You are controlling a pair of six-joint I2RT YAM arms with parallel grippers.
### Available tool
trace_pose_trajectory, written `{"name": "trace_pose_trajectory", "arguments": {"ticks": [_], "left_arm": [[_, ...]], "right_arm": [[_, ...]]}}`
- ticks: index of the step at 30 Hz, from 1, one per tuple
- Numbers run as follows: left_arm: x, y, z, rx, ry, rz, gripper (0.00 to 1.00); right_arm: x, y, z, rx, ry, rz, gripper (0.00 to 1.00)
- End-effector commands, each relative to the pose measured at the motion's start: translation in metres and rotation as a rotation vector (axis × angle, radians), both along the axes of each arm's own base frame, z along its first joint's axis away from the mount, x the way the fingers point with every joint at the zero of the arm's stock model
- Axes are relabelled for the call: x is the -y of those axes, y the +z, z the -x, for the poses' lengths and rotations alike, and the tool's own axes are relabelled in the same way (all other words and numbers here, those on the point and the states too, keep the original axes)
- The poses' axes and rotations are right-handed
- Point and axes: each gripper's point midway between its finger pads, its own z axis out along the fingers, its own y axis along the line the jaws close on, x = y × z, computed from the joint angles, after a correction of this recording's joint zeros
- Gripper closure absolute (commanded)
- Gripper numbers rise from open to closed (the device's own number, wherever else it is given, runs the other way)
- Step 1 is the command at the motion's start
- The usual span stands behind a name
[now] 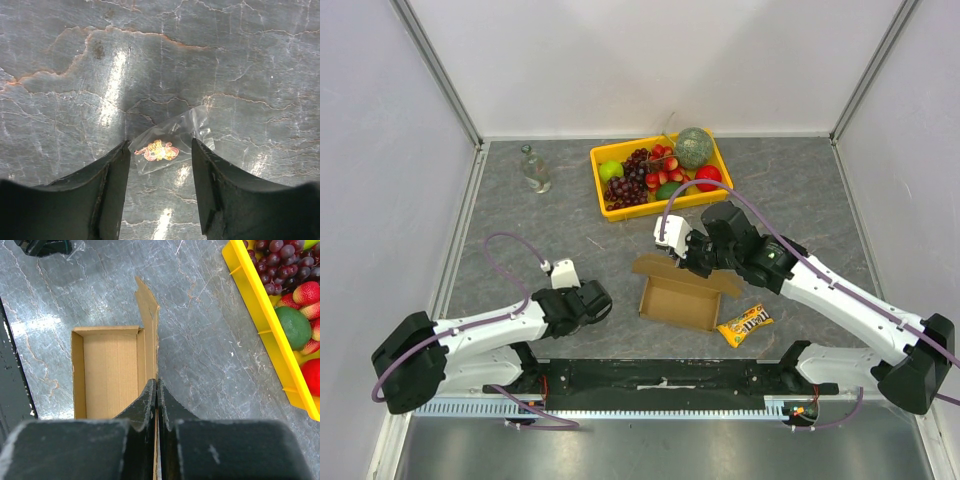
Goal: Fold the paper box
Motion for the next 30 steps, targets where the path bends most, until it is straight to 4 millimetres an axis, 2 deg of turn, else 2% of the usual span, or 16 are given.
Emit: {"name": "trace_pose_trajectory", "arguments": {"ticks": [1, 12, 17, 20, 30], "left_arm": [[0.009, -0.005, -0.001, -0.001, 0.012, 0.046, 0.44], [0.013, -0.007, -0.002, 0.001, -0.002, 0.059, 0.65], [0.013, -0.004, -0.003, 0.012, -0.007, 0.065, 0.68], [0.015, 0.002, -0.006, 0.03, -0.019, 0.076, 0.69], [0.026, 0.041, -0.014, 0.106, -0.081, 0.149, 0.71]], "right_arm": [[-0.005, 0.014, 0.0, 0.029, 0.007, -0.054, 0.94], [-0.006, 0.012, 0.0, 0.022, 0.006, -0.051, 0.95], [-0.007, 0.011, 0.0, 0.02, 0.006, -0.054, 0.95], [-0.007, 0.01, 0.0, 0.017, 0.007, -0.051, 0.95], [-0.006, 0.006, -0.001, 0.013, 0.0, -0.043, 0.96]]}}
